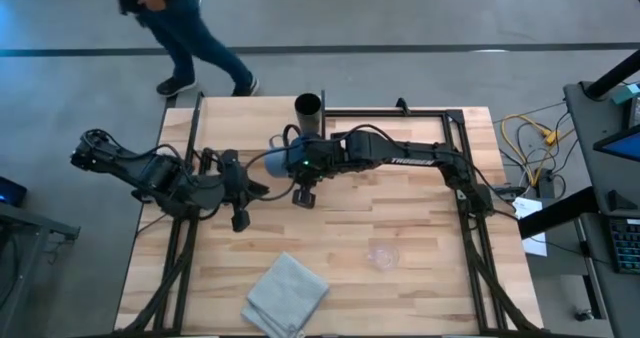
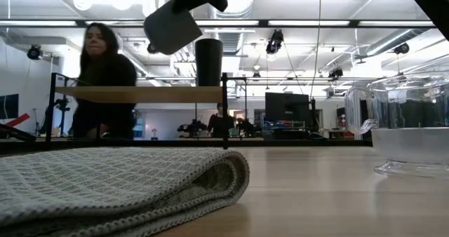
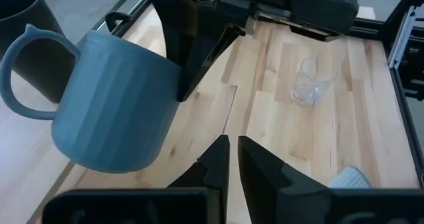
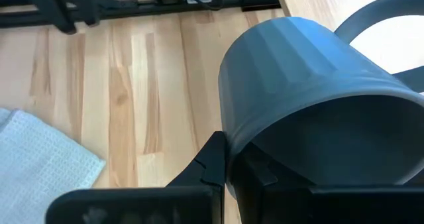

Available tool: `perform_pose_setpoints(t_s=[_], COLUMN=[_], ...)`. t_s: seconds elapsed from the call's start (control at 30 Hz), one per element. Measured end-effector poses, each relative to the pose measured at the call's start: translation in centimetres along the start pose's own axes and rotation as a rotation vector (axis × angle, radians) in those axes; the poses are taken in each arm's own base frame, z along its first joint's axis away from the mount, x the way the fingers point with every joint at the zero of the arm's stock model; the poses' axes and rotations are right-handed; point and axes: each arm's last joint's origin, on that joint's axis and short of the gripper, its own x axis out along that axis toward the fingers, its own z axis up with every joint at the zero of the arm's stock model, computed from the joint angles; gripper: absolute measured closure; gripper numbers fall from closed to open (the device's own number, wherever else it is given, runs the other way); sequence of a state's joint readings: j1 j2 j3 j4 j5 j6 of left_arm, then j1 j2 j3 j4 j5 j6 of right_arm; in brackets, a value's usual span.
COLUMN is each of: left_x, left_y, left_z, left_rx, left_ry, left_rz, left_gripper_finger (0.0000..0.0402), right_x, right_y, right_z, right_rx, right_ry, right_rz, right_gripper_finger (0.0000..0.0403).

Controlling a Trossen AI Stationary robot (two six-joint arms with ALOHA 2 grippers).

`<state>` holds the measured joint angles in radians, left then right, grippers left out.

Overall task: Stack small to large cups/mugs on shelf
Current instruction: Put the blue mug on the shelf

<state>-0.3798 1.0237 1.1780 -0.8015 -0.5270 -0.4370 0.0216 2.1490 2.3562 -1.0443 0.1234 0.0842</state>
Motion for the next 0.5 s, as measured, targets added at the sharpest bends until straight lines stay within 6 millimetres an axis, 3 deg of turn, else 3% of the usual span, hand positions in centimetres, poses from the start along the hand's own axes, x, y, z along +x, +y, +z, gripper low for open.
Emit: perform_pose_setpoints(t_s=[0.23, 0.5], left_x=[-0.2, -1.6], left_y=[-0.1, 1.0], left_z=[-0.1, 0.2], left_rx=[0.051, 0.161], left_ry=[0.025, -0.054], left_rz=[-0.078, 0.012], left_gripper_finger=[0.0382, 0.0382], right_x=[-0.1, -0.1], right_y=[0.4, 0.7], right_z=[0.0, -0.1], right_rx=[-0.021, -0.024], right_ry=[0.000, -0.001], right_rz=[0.006, 0.011], right_gripper_finger=[0.0394, 0.0394])
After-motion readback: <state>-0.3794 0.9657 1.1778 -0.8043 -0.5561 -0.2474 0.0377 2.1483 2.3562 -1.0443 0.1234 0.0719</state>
